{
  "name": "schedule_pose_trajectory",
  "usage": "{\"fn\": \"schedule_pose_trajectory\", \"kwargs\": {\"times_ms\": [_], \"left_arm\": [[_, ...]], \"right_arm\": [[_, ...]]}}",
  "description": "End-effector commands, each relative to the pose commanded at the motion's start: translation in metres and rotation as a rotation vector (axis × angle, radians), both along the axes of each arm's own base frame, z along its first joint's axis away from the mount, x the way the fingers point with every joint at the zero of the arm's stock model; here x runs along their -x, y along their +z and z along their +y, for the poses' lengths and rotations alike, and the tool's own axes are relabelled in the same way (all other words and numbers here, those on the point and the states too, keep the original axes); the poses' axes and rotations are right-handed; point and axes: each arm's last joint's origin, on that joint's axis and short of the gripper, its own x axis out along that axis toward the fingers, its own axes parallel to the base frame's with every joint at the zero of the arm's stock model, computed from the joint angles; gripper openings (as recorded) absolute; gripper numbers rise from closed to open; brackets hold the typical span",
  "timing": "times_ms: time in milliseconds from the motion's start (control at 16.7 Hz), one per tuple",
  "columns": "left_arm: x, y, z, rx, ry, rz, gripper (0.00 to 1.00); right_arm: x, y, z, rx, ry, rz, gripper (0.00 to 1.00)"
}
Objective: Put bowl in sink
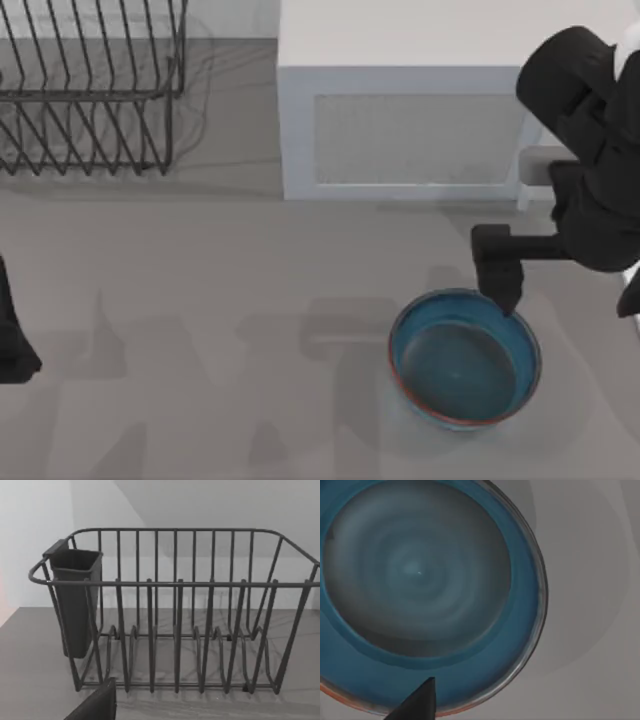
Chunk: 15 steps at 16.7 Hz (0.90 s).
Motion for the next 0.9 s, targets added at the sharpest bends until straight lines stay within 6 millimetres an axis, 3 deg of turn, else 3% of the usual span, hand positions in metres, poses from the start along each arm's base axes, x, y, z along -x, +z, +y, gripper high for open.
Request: {"fn": "schedule_pose_trajectory", "kwargs": {"times_ms": [240,660,900], "left_arm": [[0.0,0.0,0.0,0.0,0.0,0.0,1.0],[0.0,0.0,0.0,0.0,0.0,0.0,1.0],[0.0,0.0,0.0,0.0,0.0,0.0,1.0]], "right_arm": [[-0.002,-0.02,0.002,0.003,0.003,0.004,1.0],[-0.001,-0.095,0.002,0.0,0.004,-0.001,1.0],[0.0,-0.1,0.002,0.001,0.004,0.002,1.0]]}}
